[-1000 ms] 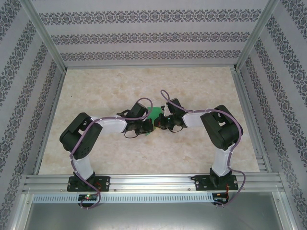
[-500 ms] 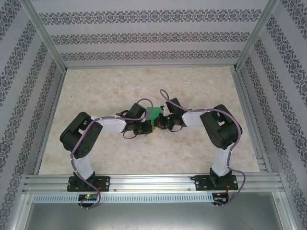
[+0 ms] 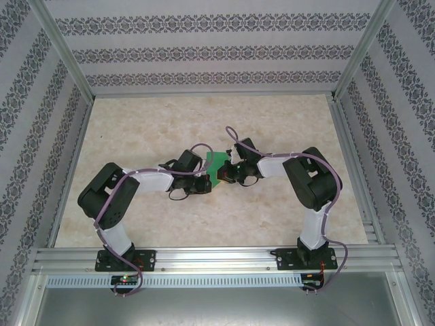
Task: Fold a paper plane with a square sheet of paper (pick it up from the middle)
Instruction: Third fold the triangle at the center of the table.
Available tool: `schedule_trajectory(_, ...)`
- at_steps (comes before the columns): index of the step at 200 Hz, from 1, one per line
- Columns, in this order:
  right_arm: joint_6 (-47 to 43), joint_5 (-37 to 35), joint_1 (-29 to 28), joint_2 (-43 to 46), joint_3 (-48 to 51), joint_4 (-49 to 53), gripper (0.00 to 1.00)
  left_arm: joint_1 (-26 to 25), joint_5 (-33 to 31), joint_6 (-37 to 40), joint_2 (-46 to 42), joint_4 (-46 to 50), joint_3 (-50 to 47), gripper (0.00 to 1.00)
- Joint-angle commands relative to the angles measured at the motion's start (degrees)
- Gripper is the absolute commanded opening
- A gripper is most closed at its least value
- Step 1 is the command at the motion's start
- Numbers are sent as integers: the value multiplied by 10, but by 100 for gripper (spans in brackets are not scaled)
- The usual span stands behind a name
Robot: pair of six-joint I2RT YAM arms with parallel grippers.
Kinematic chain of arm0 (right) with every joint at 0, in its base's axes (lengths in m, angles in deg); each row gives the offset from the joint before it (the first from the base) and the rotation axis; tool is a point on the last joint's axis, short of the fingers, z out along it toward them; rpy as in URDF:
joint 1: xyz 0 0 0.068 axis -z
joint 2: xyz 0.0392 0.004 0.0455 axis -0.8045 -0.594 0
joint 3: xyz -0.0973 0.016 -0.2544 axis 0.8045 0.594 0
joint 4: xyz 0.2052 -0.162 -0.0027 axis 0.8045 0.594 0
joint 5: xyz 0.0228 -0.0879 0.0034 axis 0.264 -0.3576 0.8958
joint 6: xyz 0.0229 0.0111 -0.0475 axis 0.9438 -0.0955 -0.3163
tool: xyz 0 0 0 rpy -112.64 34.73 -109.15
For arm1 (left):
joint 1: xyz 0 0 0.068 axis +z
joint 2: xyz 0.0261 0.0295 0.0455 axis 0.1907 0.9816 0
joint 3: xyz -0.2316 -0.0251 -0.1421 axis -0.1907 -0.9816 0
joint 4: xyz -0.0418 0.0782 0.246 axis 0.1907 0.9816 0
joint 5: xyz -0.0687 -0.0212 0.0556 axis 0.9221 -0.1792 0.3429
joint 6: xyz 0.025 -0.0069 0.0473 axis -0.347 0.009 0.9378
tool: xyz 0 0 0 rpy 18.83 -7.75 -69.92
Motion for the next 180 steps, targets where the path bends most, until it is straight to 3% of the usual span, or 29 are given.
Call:
schedule_trajectory(1, -19, -76, 12, -43, 13, 64, 0, 7, 1, 15, -2, 134, -38, 0)
schedule_trajectory(83, -11, -76, 10, -34, 10, 64, 0, 7, 0, 43, -74, 169, -14, 0)
schedule_trajectory(121, 35, -75, -4, 5, 19, 43, 0, 4, -18, 4, -125, 94, -5, 2)
schedule_trajectory(148, 82, -69, -18, 46, 28, 11, 0, -11, -44, -27, -111, 30, 3, 2)
schedule_trajectory(180, 98, -92, 9, 120, 34, -12, 12, -25, -65, -34, -65, 5, 36, 2)
